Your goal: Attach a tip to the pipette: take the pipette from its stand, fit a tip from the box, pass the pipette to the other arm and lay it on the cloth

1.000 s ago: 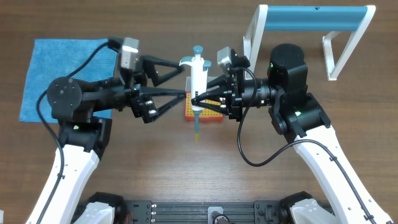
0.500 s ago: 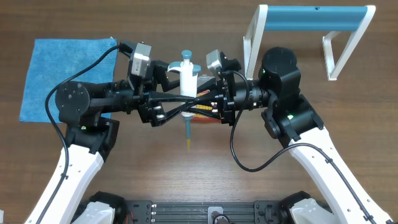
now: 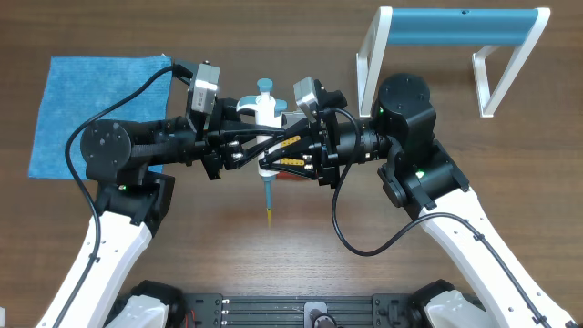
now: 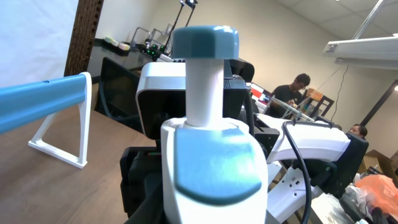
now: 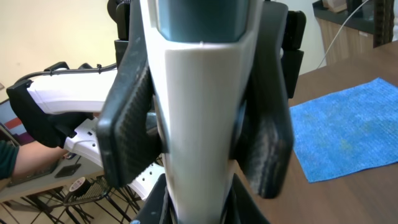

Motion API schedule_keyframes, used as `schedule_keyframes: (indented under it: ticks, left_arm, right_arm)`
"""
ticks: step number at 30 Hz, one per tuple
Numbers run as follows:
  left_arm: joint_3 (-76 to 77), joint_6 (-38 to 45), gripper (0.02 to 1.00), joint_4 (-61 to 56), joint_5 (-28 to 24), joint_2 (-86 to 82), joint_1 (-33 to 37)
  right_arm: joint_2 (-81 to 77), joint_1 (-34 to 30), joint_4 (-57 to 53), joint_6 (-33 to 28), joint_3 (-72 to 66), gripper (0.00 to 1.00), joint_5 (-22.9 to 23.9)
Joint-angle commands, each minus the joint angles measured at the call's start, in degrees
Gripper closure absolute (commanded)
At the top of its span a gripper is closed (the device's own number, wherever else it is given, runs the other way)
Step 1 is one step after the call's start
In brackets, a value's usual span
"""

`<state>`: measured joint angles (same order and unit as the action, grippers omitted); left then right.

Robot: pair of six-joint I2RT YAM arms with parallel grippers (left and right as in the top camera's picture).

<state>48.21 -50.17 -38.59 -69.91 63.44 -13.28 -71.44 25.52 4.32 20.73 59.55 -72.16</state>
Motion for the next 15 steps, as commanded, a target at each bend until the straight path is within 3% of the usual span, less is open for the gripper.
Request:
schedule_keyframes:
  ticks: [1,2,8,15]
  left_arm:
    - [1.3,-1.8,0.991,0.2,0.9,0.1,0.1]
    - [1.3,-1.8,0.991,0.2,0.9,0.1,0.1]
    - [1.3,-2.0,0.991,1.8,2.6,0.1,0.6]
    - [1.3,5.4,0.991,20.0,4.0,0.3,6.3]
  right_arm:
    - [0.3,0.3,0.5,-1.5,0.9,0.240,-0.4]
    - [0.3,0.3,0.5,-1.5,0.9,0.198,-0.3]
    - [0.3,-2.4,-3.1,-1.6,0.9,0.194,-0.3]
    - [0.4,-11.0,-11.0,-8.6,0.9,0.191,-3.1]
